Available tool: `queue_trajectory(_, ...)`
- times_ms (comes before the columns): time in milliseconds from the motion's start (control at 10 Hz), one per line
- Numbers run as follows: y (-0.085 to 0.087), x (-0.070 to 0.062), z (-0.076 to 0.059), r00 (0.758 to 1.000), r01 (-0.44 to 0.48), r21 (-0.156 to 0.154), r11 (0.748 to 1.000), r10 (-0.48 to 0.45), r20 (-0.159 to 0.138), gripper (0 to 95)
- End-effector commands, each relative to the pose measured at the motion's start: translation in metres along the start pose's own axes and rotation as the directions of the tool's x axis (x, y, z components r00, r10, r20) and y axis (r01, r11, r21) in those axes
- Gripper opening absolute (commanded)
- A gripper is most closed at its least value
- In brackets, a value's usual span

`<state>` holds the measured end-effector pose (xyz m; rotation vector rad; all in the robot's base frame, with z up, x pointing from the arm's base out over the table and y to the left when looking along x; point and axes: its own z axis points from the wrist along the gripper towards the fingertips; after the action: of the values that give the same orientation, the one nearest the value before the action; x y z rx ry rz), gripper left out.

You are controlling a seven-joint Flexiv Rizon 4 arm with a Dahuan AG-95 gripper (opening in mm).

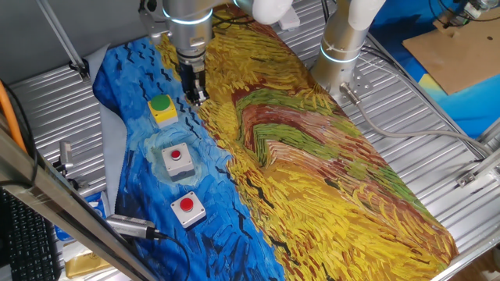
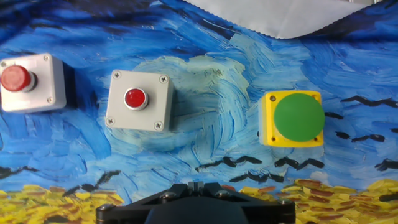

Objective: Press three buttons from left to right in sequence

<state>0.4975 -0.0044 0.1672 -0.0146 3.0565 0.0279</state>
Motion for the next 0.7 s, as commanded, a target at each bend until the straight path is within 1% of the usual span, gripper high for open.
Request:
queue_trajectory(100, -0.029, 0.003, 0.003, 1.0, 0.026, 0.02, 0.999, -0.025, -0.018, 0.0)
queue_trajectory(200, -0.047, 0.005, 0.006, 0.999, 0.046, 0.001, 0.999, -0.046, -0.02, 0.0)
queue_trajectory(300, -0.074, 0.007, 0.013, 0.995, 0.092, -0.013, 0.996, -0.093, -0.036, 0.0)
queue_trajectory(400, -0.09, 0.003, 0.013, 0.99, 0.127, -0.013, 0.992, -0.128, -0.052, 0.0)
queue_trajectory(500, -0.103, -0.005, 0.009, 0.986, 0.146, -0.016, 0.989, -0.146, -0.082, 0.0)
queue_trajectory(600, -0.11, -0.016, 0.007, 0.982, 0.159, -0.014, 0.987, -0.16, -0.104, 0.0)
queue_trajectory(700, -0.114, -0.03, 0.008, 0.982, 0.152, -0.019, 0.988, -0.153, -0.113, 0.0)
